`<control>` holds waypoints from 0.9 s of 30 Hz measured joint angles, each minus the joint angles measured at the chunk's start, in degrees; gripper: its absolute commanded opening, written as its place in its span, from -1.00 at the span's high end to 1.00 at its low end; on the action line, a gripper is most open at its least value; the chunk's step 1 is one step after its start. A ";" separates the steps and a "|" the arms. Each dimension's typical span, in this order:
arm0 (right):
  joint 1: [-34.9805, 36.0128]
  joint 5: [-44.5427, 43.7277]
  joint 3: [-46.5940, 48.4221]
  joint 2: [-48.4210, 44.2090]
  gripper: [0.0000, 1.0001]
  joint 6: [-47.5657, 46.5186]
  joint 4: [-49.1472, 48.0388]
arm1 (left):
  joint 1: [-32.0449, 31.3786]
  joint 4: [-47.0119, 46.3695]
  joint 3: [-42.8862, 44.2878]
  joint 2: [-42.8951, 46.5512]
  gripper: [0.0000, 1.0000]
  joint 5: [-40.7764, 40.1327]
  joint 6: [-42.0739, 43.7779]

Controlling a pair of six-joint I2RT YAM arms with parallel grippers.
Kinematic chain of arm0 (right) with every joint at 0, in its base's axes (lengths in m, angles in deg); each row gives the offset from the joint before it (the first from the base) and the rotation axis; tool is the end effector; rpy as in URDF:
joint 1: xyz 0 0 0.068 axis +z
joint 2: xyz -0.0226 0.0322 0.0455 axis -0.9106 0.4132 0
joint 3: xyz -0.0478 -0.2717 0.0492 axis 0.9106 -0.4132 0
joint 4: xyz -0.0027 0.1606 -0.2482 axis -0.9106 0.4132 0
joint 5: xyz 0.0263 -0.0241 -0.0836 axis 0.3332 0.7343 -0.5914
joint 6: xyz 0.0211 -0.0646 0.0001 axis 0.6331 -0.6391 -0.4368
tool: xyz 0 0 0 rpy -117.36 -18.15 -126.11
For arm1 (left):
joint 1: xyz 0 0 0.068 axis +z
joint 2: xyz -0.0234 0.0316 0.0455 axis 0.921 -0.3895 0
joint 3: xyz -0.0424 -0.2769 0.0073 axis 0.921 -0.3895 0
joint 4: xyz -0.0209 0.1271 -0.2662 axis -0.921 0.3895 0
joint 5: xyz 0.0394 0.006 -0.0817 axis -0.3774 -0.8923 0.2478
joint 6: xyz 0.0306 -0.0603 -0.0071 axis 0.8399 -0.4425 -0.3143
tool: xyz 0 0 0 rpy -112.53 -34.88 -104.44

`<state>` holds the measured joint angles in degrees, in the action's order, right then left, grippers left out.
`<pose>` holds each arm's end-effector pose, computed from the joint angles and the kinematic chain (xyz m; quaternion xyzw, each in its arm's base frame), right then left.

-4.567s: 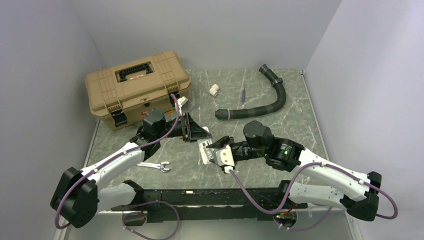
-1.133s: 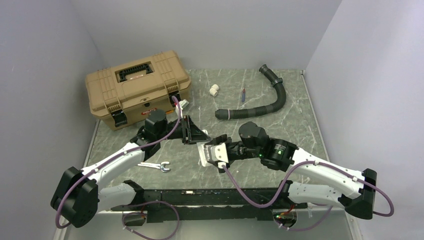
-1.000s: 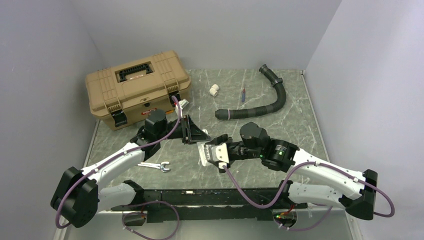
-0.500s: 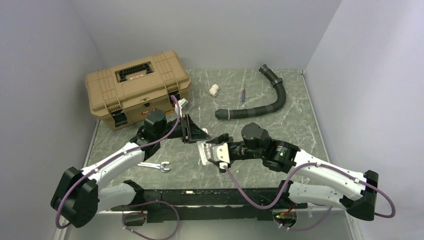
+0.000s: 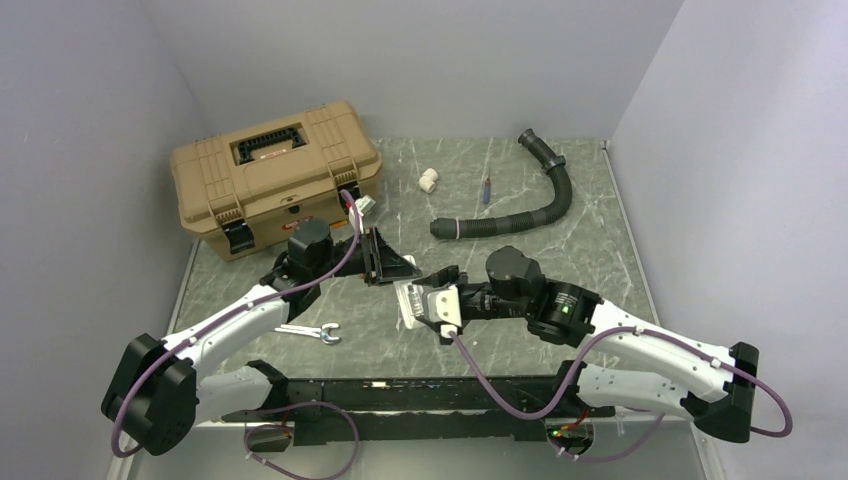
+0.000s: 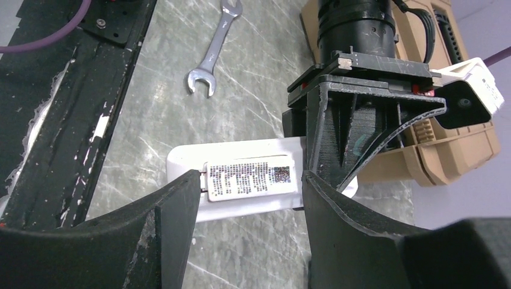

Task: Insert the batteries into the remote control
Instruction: Remove the battery cover from the remote control.

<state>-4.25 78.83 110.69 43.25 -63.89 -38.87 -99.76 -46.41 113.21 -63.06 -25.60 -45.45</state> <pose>0.1076 0.2389 0.3287 -0.7015 0.4080 0.2413 0.5322 0.2220 -0.1889 0.2567 0.0355 0.7391 -0.6517 0.1665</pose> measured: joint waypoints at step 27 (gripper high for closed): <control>-0.17 -5.73 -0.44 -3.67 -0.28 5.66 -7.15 | -0.31 -1.75 -0.02 -2.62 1.00 1.22 -0.39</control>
<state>-4.42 73.10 110.25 39.58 -58.23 -46.02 -100.07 -48.16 113.18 -65.68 -24.37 -45.84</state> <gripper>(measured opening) 0.642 0.307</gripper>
